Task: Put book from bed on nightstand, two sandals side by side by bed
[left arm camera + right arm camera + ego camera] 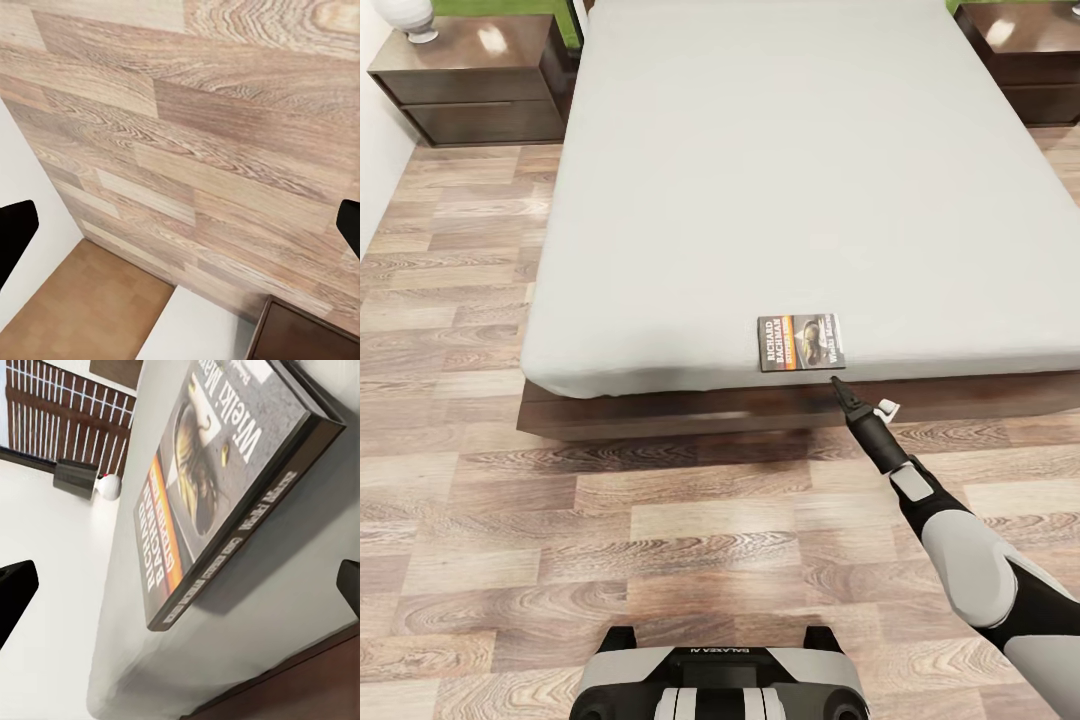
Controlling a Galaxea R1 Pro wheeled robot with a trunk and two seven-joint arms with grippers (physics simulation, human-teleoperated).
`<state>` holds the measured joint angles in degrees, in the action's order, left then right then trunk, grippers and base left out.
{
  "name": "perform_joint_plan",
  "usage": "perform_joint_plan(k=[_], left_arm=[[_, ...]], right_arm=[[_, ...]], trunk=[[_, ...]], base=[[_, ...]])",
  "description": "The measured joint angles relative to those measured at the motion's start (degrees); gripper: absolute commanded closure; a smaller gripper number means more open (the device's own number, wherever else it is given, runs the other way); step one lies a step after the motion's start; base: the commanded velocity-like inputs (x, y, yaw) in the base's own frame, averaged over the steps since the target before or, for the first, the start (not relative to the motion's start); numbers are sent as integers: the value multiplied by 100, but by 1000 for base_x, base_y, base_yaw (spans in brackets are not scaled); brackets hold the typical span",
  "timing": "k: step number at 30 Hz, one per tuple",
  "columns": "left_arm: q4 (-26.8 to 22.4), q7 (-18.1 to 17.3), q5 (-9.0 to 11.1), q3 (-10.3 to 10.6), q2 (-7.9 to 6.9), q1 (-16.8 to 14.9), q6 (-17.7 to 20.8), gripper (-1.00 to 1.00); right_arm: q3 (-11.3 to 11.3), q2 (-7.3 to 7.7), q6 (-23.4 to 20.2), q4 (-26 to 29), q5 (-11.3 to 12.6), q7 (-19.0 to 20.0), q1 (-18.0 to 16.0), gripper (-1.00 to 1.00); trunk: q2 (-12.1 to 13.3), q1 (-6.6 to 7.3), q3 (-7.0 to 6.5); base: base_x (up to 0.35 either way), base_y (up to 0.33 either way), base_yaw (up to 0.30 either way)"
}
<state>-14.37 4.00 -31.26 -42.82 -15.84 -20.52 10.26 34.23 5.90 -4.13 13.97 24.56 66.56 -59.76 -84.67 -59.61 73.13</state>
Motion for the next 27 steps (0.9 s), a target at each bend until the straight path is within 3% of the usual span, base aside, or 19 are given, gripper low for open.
perform_joint_plan(k=[27], left_arm=[[0, 0, 0, 9, 0, 2, -1, -100]], right_arm=[[-3, 23, 0, -3, 0, -2, -7, -100]], trunk=[[0, 0, 0]], base=[[0, 0, 0]])
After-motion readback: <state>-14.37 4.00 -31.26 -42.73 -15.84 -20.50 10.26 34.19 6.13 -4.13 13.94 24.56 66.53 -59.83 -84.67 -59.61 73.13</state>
